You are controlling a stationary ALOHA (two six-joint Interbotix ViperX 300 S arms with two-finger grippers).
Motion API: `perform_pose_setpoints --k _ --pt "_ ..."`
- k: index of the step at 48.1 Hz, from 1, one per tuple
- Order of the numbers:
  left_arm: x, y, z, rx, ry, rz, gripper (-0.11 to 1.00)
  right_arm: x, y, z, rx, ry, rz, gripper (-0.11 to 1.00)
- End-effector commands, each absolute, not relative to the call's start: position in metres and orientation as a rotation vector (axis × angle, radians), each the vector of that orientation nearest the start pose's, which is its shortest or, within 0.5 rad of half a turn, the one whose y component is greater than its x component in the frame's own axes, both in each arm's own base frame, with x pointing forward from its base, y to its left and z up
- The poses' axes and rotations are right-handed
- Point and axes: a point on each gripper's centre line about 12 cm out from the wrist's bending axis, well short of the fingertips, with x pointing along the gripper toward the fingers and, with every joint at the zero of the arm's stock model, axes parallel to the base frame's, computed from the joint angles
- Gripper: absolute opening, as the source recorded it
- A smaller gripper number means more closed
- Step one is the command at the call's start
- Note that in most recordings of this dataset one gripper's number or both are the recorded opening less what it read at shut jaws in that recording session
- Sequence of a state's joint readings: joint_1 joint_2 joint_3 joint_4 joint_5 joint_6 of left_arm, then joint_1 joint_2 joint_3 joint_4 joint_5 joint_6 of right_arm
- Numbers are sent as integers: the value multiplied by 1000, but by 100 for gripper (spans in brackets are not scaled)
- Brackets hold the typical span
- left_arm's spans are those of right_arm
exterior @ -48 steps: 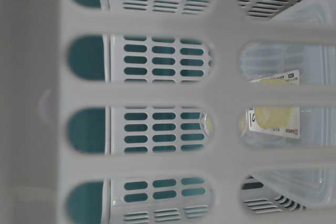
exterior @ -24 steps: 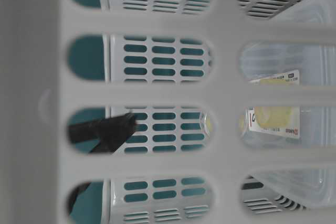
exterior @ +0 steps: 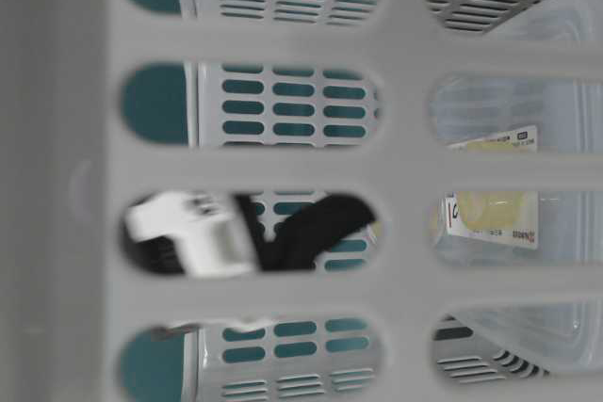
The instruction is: Pick up the cellophane tape from the shopping basket with the left arm.
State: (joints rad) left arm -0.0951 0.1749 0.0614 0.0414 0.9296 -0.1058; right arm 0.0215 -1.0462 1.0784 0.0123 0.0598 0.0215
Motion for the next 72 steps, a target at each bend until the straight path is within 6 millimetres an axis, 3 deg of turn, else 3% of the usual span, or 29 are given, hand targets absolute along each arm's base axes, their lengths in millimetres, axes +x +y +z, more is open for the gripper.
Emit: perform_pose_setpoints --k 1,15,38,51,55,62,72 --pt "453 -34 229 3 1167 1 91 189 4 317 39 62 19 74" --pt "453 -24 218 -4 1199 19 91 189 6 311 45 70 30 74" --pt "453 -34 195 8 1236 4 91 189 6 310 50 42 29 74" --pt "456 -35 195 13 1211 -3 89 189 6 309 51 44 29 74" --pt "456 -34 196 15 1211 -4 84 189 6 309 52 42 29 74" --pt "455 -34 199 20 1207 -8 50 189 6 308 51 44 29 74" --pt "451 -35 230 25 1164 -15 50 189 6 308 51 44 29 74"
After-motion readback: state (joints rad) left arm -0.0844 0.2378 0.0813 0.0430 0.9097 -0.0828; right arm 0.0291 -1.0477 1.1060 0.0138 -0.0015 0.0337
